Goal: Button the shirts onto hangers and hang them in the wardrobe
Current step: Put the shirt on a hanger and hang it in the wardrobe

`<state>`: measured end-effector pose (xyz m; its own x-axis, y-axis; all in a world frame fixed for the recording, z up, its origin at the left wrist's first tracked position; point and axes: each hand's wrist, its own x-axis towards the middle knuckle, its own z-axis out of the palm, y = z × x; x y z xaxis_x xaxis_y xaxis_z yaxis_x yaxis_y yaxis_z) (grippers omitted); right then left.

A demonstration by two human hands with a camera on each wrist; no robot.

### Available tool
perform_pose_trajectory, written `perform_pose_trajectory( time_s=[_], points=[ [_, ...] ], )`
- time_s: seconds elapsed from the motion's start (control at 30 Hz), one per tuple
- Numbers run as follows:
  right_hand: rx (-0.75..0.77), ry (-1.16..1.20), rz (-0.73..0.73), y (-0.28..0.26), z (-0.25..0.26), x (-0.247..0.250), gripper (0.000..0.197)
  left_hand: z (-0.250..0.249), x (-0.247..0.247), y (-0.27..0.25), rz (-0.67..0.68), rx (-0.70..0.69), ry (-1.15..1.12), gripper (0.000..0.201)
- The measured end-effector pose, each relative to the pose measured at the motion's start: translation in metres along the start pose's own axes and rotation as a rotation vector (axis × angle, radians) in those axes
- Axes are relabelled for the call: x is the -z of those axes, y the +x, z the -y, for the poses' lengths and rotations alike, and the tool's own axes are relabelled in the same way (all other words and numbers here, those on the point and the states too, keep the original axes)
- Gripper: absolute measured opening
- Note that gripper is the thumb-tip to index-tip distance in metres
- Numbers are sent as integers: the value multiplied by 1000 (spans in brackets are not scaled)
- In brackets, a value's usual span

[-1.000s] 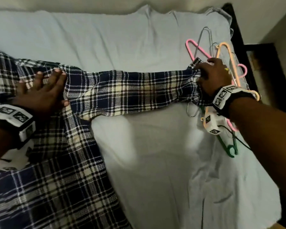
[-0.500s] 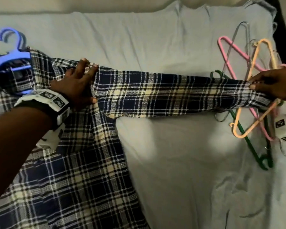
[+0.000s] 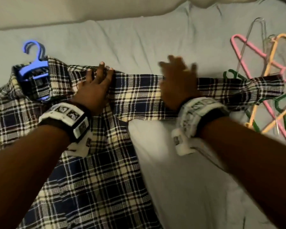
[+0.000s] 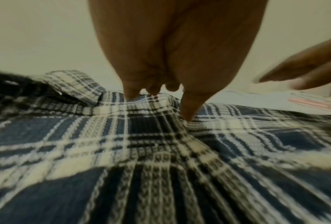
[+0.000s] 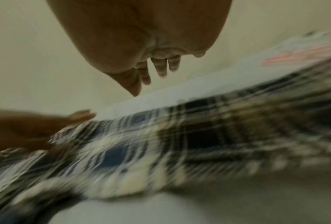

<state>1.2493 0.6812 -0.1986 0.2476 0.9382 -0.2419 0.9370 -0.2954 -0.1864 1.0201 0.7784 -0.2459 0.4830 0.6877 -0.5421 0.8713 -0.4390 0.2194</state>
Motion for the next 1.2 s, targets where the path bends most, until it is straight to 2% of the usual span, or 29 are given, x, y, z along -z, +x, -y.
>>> perform_pose_trajectory(
  time_s=[0.03, 0.07, 0.13, 0.2, 0.27, 0.37, 0.43, 0.5, 0.57, 0.63, 0.73, 0.8, 0.93, 1.03, 1.2],
  points=[
    [119, 13, 115, 7, 22, -29, 73, -7, -5, -5, -58, -59, -5, 90],
    [141, 3, 201, 0, 48, -44, 78, -12, -11, -10, -72, -105, 4, 86],
    [161, 35, 236, -7, 44, -78, 78, -15, -25, -12, 32, -121, 86, 100],
    [133, -15, 157, -19, 2, -93, 80, -9, -34, -8, 132, -88, 174, 114],
    [41, -87, 112, -34, -56, -93, 84, -4, -35, -5, 160, -77, 159, 118],
    [-230, -177, 136, -54, -145, -71, 88, -5, -33, -4, 177, -72, 141, 120],
    [-261, -274, 174, -64, -174, -60, 90, -9, -29, -5, 199, -47, 141, 122],
    [-256, -310, 153, -61, -171, -55, 90, -17, -26, -6, 203, -15, 117, 126],
    [-215, -263, 99, -47, -144, -53, 88, -30, -26, -7, 148, -6, 70, 126],
    [-92, -192, 85, -34, -106, -61, 84, -49, -33, -4, 85, -58, 73, 120],
    [94, -119, 138, -28, -55, -80, 80, -69, -47, 2, 76, -100, 93, 112],
    [132, -129, 159, -27, -57, -87, 77, -74, -51, 6, 68, -79, 91, 111],
    [-28, -114, 171, -37, -128, -75, 74, -72, -50, 8, 77, -71, 97, 115],
    [-129, -234, 161, -49, -178, -50, 76, -73, -50, 10, 99, -53, 90, 116],
    [-270, -312, -107, -66, -235, 6, 75, -74, -52, 11, 92, -38, 112, 116]
  ],
)
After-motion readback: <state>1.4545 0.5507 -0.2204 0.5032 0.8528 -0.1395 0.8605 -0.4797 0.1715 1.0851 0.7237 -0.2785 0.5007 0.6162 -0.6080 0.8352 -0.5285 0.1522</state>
